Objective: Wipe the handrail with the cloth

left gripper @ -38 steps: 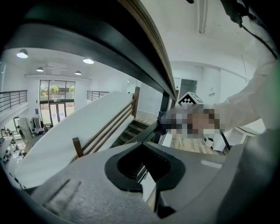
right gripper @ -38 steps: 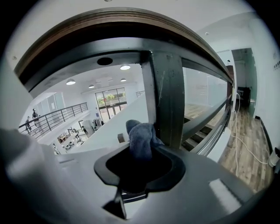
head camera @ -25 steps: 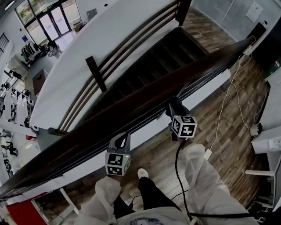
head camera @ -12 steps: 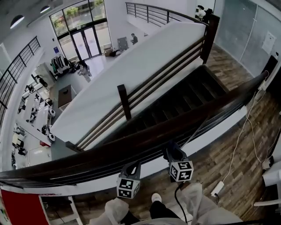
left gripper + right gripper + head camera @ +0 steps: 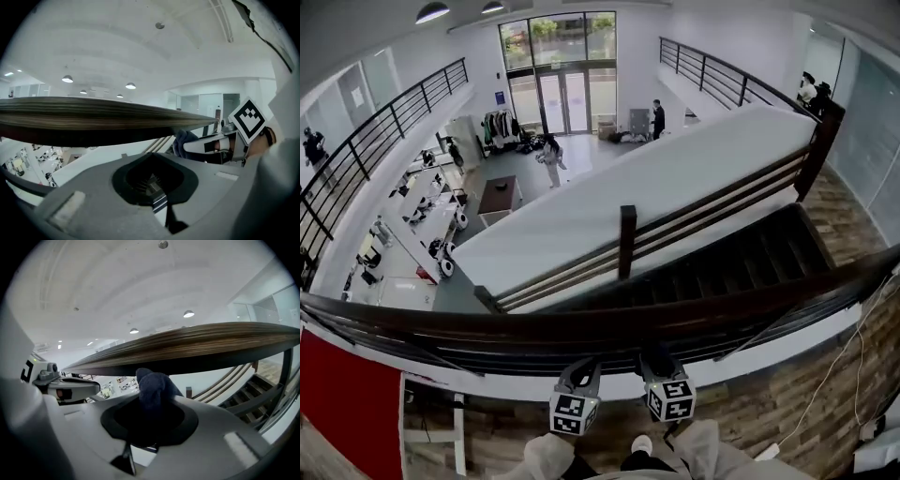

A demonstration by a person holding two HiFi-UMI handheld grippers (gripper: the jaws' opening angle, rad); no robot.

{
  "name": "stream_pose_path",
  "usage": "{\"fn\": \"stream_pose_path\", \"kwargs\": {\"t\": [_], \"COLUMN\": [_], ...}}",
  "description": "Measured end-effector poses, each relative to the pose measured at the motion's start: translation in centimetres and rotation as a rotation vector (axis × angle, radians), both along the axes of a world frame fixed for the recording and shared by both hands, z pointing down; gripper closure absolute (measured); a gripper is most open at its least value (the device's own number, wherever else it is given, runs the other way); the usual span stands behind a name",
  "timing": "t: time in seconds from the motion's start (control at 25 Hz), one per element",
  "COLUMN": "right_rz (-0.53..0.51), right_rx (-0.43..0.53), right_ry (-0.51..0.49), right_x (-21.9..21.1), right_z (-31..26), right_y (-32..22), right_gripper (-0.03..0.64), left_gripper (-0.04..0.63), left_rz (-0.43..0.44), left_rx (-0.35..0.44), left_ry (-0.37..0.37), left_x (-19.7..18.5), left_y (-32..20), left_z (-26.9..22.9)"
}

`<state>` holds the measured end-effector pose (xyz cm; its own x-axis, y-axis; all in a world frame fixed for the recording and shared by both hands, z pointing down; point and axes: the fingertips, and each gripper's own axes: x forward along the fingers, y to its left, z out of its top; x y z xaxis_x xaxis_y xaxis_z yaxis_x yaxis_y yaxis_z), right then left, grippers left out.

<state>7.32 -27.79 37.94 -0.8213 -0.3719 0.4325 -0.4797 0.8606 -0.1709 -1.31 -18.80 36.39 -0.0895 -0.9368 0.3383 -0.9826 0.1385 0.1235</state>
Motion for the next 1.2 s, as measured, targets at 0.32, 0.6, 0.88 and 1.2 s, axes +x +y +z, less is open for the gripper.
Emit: {"fn": "stream_pose_path", "kwargs": {"t": [0.32, 0.6, 0.88, 1.2], "right_rz": [-0.201, -0.354, -0.494, -0.625], "right_rx": [0.001, -0.010, -0.018, -0.039], "right_ry": [0.002, 0.008, 0.017, 0.049], "right_x": [-10.3, -16.9, -23.0, -29.2], "right_z": [-0.6, 0.5, 2.0, 4.1], "right_y": [9.7, 17.6, 23.6, 31.8], "right_gripper": [0.526, 0.526, 0.526, 0.526], "left_gripper": [0.597, 0.597, 0.597, 0.597], "left_rz": [-0.217, -0.372, -0.512, -0.630], "left_rx": [-0.011, -0.014, -0.018, -0.044], "left_ry": [0.000, -0.006, 0.002, 0.034], "left_x": [-9.2, -15.0, -19.6, -23.7], "left_y": [11.3, 19.5, 25.9, 34.1], "left_z": [0.5, 1.3, 2.8, 4.5]}}
